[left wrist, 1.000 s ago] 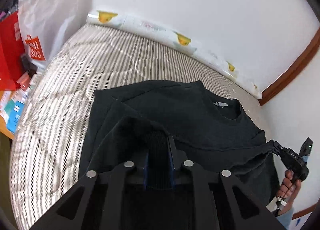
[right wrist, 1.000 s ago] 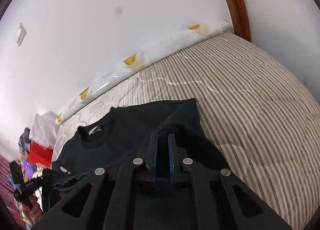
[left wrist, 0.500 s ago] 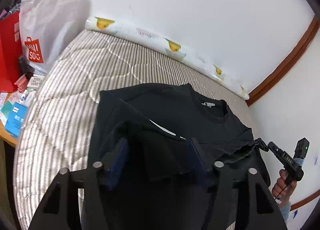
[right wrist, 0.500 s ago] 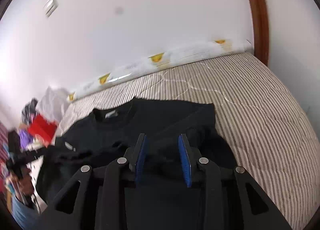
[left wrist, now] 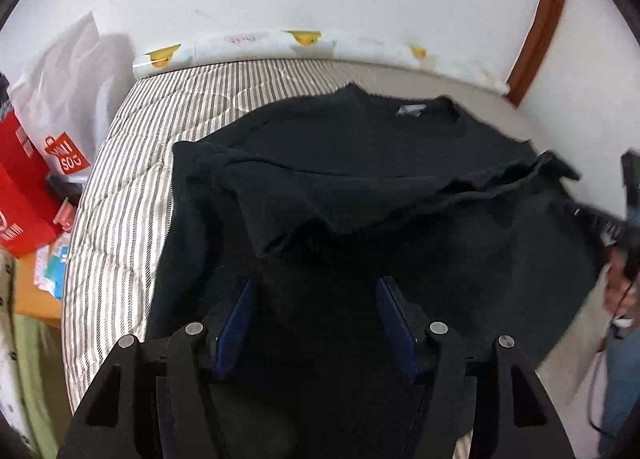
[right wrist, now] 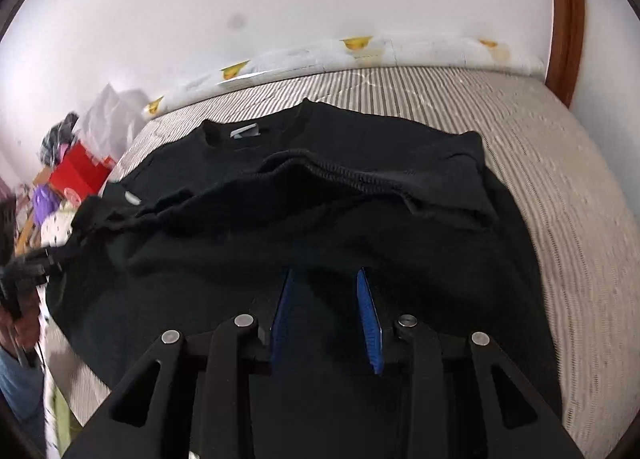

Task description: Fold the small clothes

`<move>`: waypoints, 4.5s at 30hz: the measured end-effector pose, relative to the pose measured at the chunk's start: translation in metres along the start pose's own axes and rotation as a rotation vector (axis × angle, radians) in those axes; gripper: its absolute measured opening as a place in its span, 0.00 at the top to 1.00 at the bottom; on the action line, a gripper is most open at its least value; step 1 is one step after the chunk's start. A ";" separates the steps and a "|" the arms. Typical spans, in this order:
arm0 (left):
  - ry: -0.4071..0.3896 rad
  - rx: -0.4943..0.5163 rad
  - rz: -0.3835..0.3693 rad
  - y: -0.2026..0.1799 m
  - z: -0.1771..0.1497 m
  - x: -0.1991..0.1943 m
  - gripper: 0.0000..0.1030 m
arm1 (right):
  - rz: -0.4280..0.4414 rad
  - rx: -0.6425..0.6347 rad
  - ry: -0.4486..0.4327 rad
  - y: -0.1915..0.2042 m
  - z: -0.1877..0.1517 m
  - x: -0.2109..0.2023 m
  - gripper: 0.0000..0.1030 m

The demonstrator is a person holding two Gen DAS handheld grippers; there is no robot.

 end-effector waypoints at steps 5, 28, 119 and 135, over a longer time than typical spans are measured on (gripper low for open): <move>-0.008 -0.034 0.041 0.004 0.019 0.015 0.42 | 0.014 0.041 0.040 0.000 0.023 0.018 0.68; -0.030 -0.095 0.065 0.053 0.098 0.032 0.47 | -0.206 0.065 -0.081 -0.046 0.089 0.014 0.53; -0.095 -0.331 -0.238 0.060 -0.153 -0.029 0.43 | -0.275 -0.210 -0.069 0.148 -0.132 0.002 0.56; -0.199 -0.488 -0.361 0.062 -0.123 -0.013 0.36 | -0.298 -0.096 -0.074 0.110 -0.151 -0.031 0.56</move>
Point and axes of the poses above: each gripper's, at about its wrist camera, not at the fingertips, and x roughly the way its jaws point, y to its left, z to its top, the point moved 2 cm from there along x, roughly the way its jaws point, and after that the axes turned 12 degrees about y, right-handed, at the moved point
